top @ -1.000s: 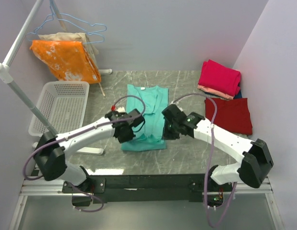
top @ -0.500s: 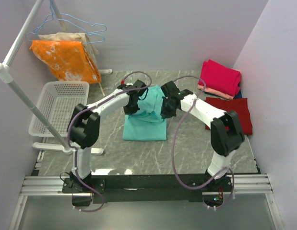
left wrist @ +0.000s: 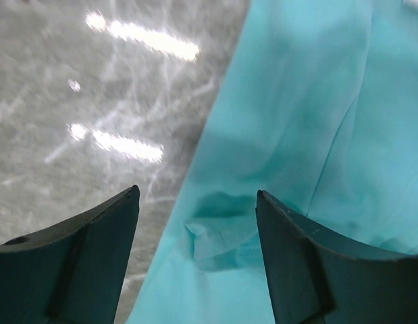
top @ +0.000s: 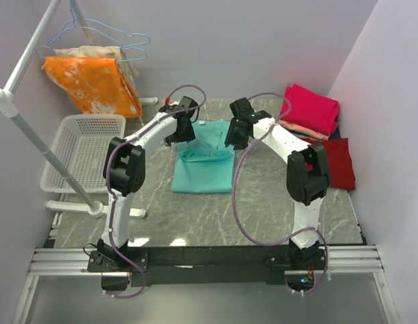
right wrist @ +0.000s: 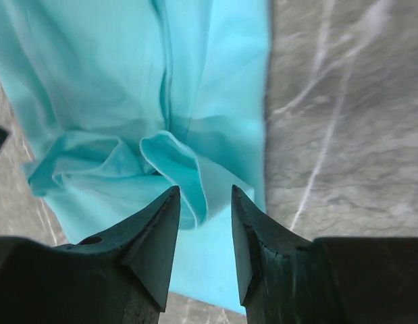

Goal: Fold and stack the t-shirts
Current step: Fold the tshirt

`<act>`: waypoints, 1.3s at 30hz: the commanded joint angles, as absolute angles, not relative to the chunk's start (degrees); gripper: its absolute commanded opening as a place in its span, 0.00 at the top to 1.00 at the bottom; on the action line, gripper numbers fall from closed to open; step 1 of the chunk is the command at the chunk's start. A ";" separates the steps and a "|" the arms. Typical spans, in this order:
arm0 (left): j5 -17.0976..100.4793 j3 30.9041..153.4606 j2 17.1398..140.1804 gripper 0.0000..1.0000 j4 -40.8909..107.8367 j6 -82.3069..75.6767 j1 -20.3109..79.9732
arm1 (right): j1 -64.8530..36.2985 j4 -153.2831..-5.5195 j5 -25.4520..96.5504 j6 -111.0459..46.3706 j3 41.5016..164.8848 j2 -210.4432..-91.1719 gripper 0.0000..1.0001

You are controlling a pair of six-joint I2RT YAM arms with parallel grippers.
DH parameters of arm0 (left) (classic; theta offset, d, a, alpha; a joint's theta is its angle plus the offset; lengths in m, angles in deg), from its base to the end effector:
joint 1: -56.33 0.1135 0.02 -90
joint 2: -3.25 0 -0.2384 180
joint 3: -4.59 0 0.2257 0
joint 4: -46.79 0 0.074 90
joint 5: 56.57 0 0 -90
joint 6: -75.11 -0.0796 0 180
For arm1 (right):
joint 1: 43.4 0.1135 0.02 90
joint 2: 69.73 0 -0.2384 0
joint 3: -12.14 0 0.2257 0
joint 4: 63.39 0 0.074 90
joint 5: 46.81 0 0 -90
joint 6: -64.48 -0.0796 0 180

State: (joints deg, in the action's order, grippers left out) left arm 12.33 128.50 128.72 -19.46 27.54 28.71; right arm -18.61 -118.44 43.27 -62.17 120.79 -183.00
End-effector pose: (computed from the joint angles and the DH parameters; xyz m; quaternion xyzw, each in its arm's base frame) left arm 0.4031 -0.1786 0.1642 -0.1593 0.9521 0.0386 0.2580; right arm 0.3784 0.1746 0.1818 0.0999 0.9600 0.1331 0.2252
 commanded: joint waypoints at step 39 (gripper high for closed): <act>22.45 117.57 120.94 0.47 -18.03 19.21 25.92 | -14.05 -119.24 37.91 -61.73 131.43 -194.00 0.75</act>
